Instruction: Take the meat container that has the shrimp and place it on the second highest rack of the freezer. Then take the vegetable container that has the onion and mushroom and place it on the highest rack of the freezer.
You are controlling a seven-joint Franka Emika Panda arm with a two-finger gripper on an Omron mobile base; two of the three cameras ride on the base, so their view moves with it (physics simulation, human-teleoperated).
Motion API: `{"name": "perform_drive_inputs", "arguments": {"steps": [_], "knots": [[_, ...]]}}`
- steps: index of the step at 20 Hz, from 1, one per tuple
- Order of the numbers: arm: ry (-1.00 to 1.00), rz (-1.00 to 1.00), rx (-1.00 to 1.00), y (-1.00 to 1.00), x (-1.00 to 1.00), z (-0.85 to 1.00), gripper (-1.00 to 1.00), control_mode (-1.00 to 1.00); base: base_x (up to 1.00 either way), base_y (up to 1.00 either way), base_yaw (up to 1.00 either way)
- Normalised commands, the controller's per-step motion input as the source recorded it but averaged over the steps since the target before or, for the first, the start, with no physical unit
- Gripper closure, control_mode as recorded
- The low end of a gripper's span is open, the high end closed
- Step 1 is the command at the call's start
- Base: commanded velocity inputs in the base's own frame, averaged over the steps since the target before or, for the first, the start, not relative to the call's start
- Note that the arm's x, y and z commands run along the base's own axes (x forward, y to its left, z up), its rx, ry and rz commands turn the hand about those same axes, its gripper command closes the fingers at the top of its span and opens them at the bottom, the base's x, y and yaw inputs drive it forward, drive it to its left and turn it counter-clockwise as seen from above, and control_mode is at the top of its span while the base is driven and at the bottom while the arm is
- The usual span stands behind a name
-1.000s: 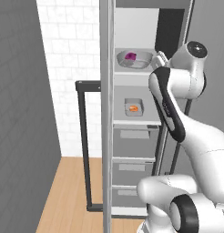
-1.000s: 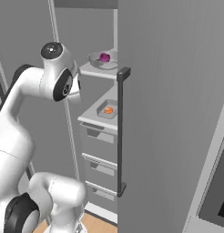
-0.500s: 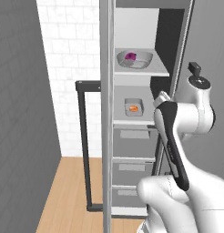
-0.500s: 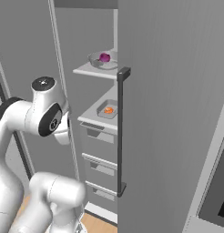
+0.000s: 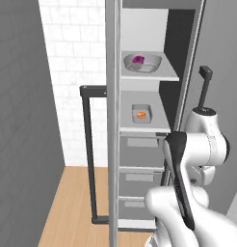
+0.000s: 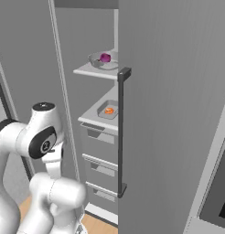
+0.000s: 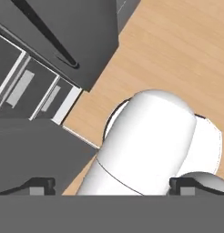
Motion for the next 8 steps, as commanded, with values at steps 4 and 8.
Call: {"name": "perform_drive_inputs", "arguments": {"steps": [4, 8], "knots": [[-0.03, 0.19, -0.07, 0.13, -1.0, -0.33, -1.0, -1.0, 0.0, 0.0, 0.0], [-0.01, 0.52, -0.12, 0.02, -1.0, 0.0, -1.0, -1.0, 0.0, 0.0, 0.0]]}}
